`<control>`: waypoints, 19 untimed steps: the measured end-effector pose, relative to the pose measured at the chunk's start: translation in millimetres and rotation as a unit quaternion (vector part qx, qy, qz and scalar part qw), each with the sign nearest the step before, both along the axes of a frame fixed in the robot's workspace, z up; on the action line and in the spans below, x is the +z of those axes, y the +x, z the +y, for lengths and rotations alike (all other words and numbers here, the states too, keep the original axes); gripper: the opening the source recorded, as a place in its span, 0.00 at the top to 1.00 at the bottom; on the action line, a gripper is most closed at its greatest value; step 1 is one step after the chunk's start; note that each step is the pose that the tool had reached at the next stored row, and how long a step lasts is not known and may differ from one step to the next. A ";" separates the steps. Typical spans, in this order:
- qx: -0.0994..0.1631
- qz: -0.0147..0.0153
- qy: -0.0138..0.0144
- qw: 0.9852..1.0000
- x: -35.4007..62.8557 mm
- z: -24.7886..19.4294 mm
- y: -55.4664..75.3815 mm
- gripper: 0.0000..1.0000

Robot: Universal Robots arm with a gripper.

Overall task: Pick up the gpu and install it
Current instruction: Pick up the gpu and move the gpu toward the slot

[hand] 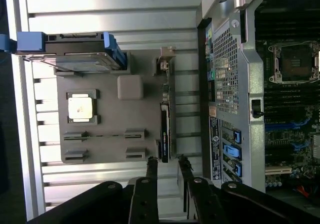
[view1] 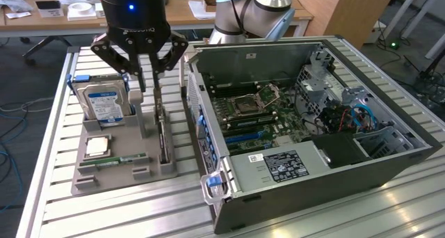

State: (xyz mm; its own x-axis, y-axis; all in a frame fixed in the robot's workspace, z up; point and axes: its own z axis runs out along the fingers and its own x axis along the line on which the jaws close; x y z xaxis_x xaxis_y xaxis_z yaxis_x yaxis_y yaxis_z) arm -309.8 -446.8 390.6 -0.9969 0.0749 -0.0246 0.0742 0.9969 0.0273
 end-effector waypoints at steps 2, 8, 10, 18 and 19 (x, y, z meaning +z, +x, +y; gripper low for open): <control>0.000 0.000 0.000 1.000 0.0 0.0 0.0 0.65; 0.000 0.000 0.000 1.000 0.0 0.0 0.0 0.47; 0.000 0.000 0.000 1.000 -1.7 0.0 0.0 0.47; 0.000 0.000 0.000 1.000 -16.1 0.0 0.0 0.47; 0.000 0.000 0.000 1.000 -17.9 0.1 0.0 0.47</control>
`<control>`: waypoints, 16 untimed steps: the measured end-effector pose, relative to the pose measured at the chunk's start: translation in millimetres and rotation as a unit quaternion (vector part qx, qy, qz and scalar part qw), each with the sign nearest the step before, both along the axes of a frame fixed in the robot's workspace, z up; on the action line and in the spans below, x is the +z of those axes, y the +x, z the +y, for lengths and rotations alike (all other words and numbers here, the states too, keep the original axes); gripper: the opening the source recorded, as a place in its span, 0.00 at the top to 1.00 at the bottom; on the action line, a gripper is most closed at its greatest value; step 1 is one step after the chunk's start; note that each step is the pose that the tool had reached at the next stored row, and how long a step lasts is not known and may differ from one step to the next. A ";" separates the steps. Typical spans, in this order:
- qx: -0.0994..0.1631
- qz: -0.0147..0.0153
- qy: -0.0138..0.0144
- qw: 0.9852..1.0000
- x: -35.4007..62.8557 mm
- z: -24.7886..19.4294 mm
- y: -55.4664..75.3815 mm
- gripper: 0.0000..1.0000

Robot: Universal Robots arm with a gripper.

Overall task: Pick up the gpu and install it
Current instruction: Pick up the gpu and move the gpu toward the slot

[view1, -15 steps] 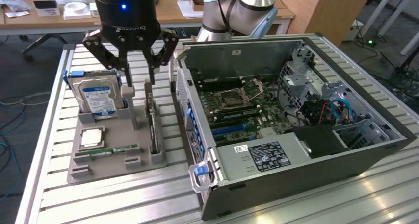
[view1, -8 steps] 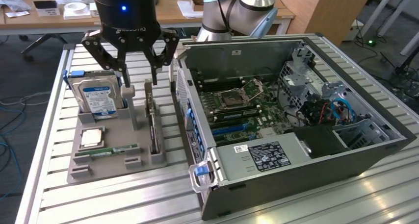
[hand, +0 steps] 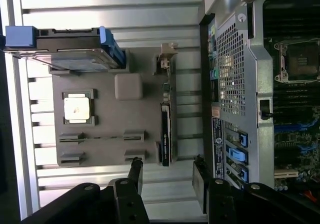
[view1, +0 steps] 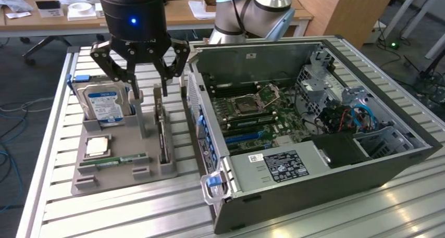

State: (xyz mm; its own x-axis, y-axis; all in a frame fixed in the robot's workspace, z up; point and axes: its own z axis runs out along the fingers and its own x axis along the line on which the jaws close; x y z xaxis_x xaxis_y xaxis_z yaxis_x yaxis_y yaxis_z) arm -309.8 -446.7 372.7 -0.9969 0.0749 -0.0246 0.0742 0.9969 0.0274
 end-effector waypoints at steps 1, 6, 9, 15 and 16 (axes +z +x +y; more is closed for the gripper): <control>0.000 0.000 0.000 1.000 -1.9 0.0 0.0 0.47; 0.000 0.000 0.000 1.000 -10.9 0.1 0.1 0.47; 0.000 0.000 0.000 1.000 -16.5 0.2 0.1 0.47; 0.000 0.000 0.001 1.000 -27.4 0.4 0.3 0.47; 0.000 0.000 0.001 1.000 -29.1 0.5 0.5 0.47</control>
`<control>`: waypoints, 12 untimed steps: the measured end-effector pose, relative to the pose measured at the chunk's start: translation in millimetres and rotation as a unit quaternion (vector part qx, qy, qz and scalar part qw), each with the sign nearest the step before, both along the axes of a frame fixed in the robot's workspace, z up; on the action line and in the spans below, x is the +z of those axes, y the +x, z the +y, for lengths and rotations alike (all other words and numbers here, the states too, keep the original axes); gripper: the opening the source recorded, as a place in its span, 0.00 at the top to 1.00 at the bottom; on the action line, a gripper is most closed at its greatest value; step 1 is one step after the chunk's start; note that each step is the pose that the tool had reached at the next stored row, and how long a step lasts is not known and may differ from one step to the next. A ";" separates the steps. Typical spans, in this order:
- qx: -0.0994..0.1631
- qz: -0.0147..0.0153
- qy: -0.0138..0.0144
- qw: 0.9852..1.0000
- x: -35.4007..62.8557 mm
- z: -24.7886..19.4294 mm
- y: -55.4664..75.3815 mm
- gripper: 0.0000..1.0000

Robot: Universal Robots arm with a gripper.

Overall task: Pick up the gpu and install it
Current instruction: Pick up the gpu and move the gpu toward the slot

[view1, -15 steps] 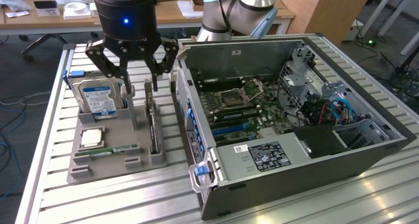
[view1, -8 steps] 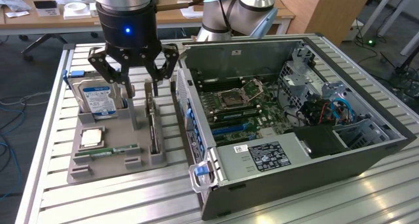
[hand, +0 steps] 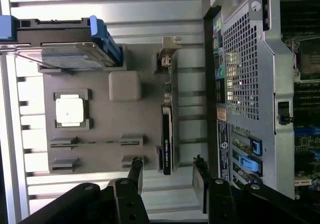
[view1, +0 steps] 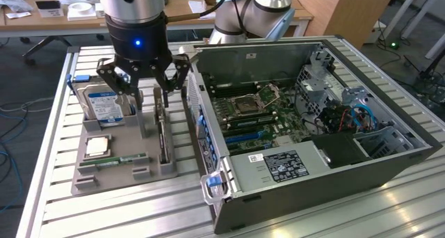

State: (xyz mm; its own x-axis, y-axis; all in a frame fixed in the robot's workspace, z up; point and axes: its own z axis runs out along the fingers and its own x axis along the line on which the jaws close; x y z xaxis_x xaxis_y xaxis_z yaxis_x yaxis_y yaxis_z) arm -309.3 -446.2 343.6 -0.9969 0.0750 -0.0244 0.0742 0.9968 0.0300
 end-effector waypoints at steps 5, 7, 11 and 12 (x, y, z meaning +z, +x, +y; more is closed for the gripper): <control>0.000 0.000 0.000 1.000 -9.1 0.3 0.4 0.47; 0.000 0.000 0.000 1.000 -12.7 0.4 0.4 0.47; 0.000 0.000 0.001 1.000 -20.0 0.8 0.5 0.47; 0.000 0.000 0.001 1.000 -21.7 0.8 0.6 0.47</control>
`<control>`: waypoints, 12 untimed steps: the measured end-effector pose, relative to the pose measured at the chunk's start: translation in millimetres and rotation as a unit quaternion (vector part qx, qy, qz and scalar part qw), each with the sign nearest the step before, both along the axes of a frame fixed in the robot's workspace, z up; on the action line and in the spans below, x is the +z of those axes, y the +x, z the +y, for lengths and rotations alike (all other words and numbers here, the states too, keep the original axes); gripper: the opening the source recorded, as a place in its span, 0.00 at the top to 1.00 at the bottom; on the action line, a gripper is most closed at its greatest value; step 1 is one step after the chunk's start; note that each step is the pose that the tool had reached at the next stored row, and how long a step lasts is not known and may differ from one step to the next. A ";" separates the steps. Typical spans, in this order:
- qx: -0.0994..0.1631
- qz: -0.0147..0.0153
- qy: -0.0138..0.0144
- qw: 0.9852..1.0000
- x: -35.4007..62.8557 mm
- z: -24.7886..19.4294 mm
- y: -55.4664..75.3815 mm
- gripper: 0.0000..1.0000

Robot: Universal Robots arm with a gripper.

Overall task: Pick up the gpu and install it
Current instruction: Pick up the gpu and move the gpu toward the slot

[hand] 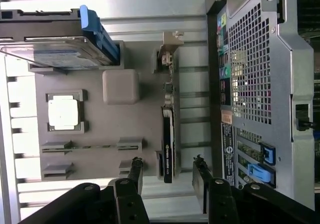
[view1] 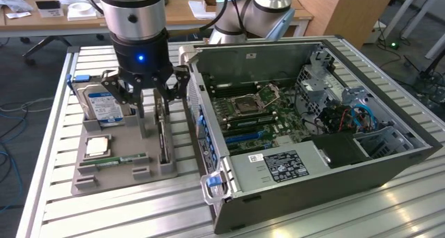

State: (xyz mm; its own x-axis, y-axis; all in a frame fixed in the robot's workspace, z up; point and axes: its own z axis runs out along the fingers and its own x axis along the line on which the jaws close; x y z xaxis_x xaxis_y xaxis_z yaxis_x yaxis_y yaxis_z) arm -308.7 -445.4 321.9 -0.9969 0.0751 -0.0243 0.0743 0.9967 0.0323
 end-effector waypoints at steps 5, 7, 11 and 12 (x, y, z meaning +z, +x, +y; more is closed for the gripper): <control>0.000 0.000 0.001 1.000 -8.2 0.0 1.1 0.47; 0.000 0.000 0.001 1.000 -11.4 0.0 2.0 0.47; 0.000 0.000 0.001 1.000 -17.9 0.0 4.3 0.47; 0.000 0.000 0.001 1.000 -19.5 0.0 5.0 0.47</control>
